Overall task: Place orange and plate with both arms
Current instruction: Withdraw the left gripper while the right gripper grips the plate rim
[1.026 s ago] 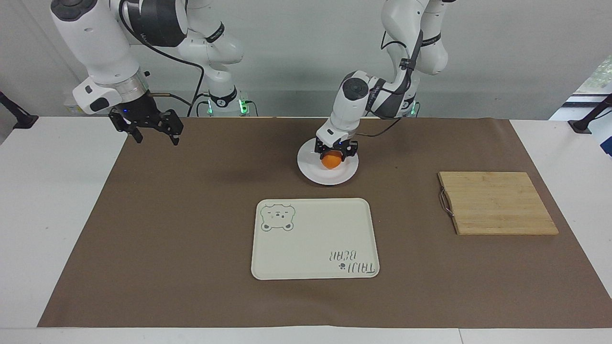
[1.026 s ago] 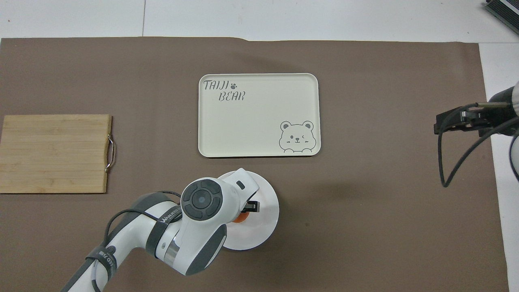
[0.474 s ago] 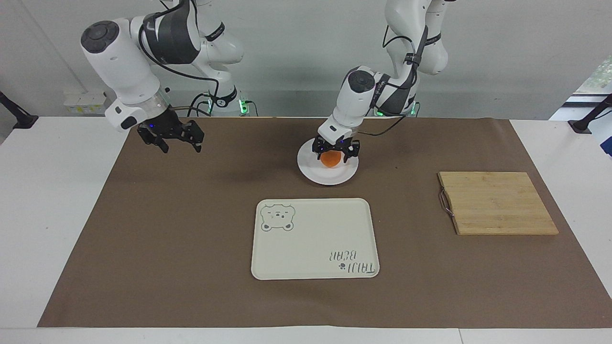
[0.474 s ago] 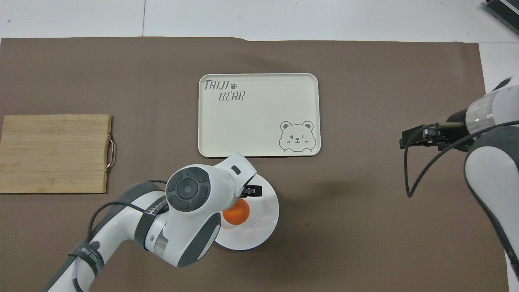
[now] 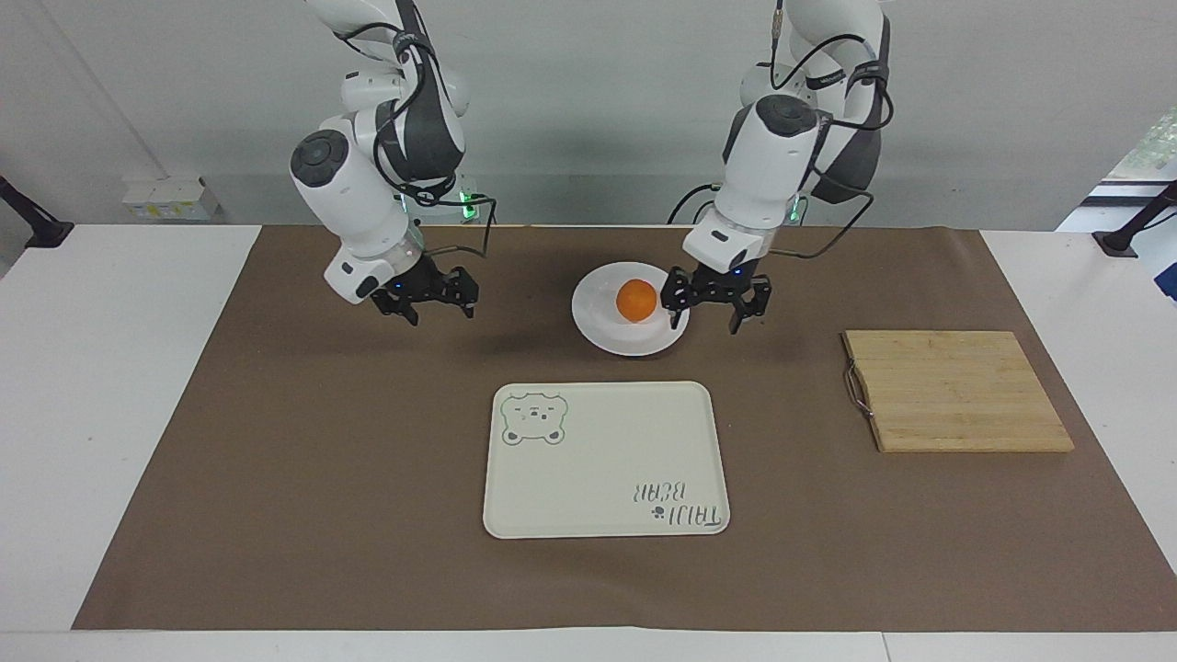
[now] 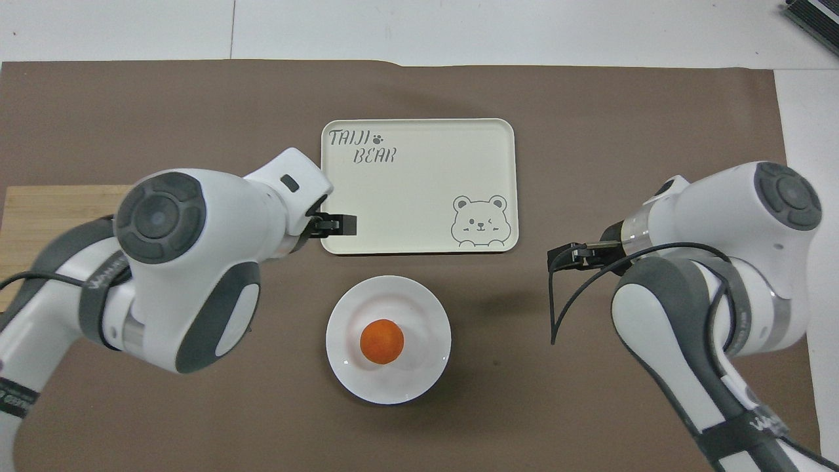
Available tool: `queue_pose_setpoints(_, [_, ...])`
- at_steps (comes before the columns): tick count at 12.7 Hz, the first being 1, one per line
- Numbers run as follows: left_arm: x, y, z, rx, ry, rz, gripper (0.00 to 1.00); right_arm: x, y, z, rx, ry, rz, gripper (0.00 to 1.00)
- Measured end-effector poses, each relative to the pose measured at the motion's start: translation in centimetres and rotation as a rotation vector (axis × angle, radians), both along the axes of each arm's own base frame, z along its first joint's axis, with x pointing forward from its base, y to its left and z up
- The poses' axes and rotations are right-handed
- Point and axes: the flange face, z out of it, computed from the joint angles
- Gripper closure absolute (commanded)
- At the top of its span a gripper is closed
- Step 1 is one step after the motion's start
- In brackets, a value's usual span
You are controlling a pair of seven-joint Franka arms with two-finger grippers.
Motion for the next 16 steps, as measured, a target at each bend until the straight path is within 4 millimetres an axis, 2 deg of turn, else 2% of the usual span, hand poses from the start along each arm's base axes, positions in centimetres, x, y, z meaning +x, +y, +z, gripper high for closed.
queue_pose_setpoints(2, [2.3,5.1,4.5,0.017,-0.013,-0.016,0.0,-1.1,2.6,-2.2,0.115,0.053,-0.021,0.0])
queue_pose_setpoints(4, [3.1,10.5,8.2,0.04,0.001,-0.039,0.0,-2.0,5.5,-4.0,0.184,0.076,-0.037,0.0])
queue_pose_setpoints(8, [1.9,22.6,13.5,0.071,0.058,-0.076,0.0,-4.3,9.7,-7.7,0.323,0.079,-0.112,0.0])
queue_pose_setpoints(9, [1.4,24.4,14.6,0.074,0.075,-0.084,0.0,-4.9,10.4,-8.9,0.356,0.071,-0.105,0.0])
queue_pose_setpoints(10, [0.9,25.4,15.4,0.076,0.092,-0.093,0.0,-5.5,11.0,-10.3,0.374,0.069,-0.091,0.0])
queue_pose_setpoints(12, [0.4,26.1,15.9,0.075,0.119,-0.095,0.0,-6.3,12.1,-12.6,0.404,0.087,-0.073,0.0])
queue_pose_setpoints(15, [0.2,26.8,15.5,0.074,0.151,-0.086,0.0,-7.0,13.6,-14.1,0.423,0.064,-0.064,0.18])
queue_pose_setpoints(16, [0.2,27.0,15.4,0.077,0.158,-0.083,0.0,-7.4,13.9,-14.5,0.412,0.062,-0.06,0.32])
